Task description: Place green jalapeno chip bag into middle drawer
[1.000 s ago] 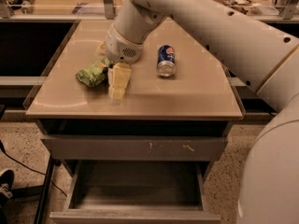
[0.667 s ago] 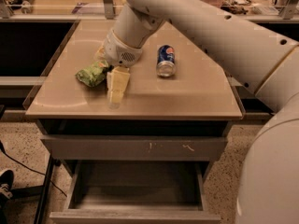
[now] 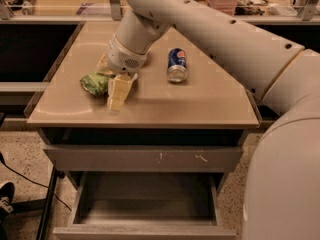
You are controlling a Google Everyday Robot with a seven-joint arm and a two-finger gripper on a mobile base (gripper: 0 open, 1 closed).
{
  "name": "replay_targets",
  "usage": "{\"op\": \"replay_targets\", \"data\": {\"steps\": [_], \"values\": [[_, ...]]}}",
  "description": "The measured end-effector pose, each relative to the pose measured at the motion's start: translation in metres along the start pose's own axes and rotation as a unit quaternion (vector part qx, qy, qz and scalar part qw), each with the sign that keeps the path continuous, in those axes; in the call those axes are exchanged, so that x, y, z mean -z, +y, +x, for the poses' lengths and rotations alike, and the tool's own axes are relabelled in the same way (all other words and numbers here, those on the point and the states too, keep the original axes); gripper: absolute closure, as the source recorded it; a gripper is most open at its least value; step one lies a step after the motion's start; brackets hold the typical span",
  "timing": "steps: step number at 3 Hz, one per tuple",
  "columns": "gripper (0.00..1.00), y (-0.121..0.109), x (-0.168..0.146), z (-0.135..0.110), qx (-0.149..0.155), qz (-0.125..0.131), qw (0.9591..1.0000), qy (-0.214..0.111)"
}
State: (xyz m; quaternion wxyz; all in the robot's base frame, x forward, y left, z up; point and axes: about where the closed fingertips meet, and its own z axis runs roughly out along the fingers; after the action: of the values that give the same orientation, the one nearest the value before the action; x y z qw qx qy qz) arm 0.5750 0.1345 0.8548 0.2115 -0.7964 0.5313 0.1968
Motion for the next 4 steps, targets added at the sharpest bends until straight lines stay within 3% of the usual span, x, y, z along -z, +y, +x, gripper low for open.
{"op": "replay_targets", "data": {"steps": [3,4], "values": [[0.87,0.0000,-0.0002,-0.0001,0.000,0.000,1.0000,0.000],[0.86,0.0000,-0.0002,-0.0001,0.000,0.000,1.0000,0.000]]}}
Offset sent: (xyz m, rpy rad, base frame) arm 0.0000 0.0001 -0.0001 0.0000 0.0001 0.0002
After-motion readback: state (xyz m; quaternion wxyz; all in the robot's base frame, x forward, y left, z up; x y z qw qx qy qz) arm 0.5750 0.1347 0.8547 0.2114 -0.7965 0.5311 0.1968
